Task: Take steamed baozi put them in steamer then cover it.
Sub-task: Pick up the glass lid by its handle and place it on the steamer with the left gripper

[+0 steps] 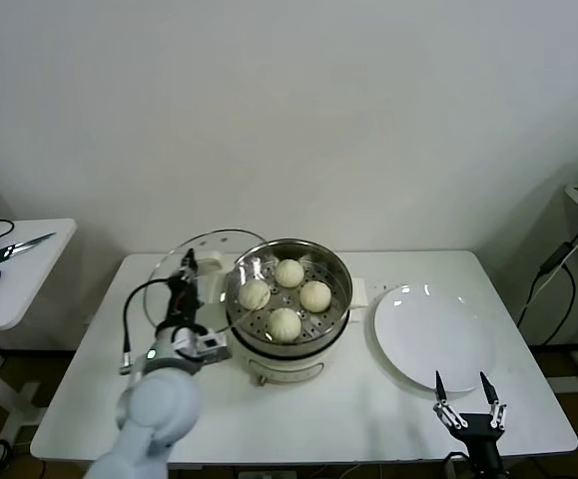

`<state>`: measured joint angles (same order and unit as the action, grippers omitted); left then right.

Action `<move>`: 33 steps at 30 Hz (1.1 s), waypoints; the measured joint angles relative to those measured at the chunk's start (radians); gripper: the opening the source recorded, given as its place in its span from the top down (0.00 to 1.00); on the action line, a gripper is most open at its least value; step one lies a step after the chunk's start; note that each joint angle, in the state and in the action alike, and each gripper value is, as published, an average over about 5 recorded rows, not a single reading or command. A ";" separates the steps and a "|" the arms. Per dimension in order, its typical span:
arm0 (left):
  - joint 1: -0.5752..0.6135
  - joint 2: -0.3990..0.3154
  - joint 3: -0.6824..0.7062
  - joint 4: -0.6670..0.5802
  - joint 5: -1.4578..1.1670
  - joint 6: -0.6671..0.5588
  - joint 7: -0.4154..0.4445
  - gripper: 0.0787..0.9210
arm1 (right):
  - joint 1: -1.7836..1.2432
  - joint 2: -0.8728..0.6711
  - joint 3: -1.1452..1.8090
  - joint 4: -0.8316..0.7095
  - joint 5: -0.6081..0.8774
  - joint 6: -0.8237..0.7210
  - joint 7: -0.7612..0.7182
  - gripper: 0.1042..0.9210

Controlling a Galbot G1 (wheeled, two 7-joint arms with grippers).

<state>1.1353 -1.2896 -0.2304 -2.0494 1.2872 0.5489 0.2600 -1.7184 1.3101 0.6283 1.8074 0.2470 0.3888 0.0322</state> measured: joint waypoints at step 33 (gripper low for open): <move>-0.095 -0.319 0.226 0.297 0.412 0.033 -0.011 0.93 | -0.017 -0.006 0.007 -0.024 0.010 0.056 0.016 0.12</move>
<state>1.0402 -1.6087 -0.0046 -1.7522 1.6987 0.5819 0.2490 -1.7356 1.3039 0.6354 1.7831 0.2571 0.4450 0.0482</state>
